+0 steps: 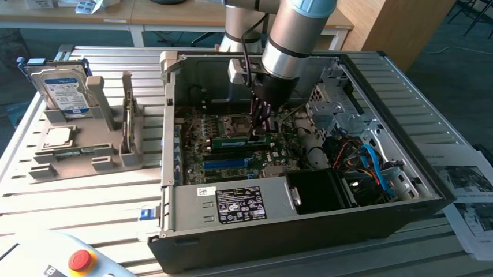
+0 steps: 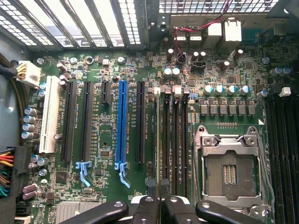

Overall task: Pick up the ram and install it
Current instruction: 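Insert the ram into the slot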

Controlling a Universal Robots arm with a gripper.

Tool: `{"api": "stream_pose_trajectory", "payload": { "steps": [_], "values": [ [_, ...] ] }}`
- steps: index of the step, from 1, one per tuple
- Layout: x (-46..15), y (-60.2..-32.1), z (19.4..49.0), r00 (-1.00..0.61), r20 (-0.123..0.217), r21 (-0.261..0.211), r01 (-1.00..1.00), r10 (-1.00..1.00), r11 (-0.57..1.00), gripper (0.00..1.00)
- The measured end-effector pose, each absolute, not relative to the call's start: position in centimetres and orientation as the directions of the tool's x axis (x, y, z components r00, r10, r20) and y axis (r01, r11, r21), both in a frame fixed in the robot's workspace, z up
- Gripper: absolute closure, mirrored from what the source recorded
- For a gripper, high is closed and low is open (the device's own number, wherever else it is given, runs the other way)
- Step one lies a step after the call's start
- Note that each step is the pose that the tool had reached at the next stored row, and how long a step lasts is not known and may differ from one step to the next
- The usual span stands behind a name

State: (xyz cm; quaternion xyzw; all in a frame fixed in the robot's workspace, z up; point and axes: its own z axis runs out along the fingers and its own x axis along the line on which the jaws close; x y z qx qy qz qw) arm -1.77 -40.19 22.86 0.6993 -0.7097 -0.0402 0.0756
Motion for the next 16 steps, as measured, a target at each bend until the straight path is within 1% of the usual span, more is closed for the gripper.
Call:
{"api": "stream_pose_trajectory", "payload": {
  "steps": [16],
  "values": [
    [-1.73,-40.19,22.43,-0.011,0.051,0.163,-0.986,-0.999,0.019,0.88]
  ]
}}
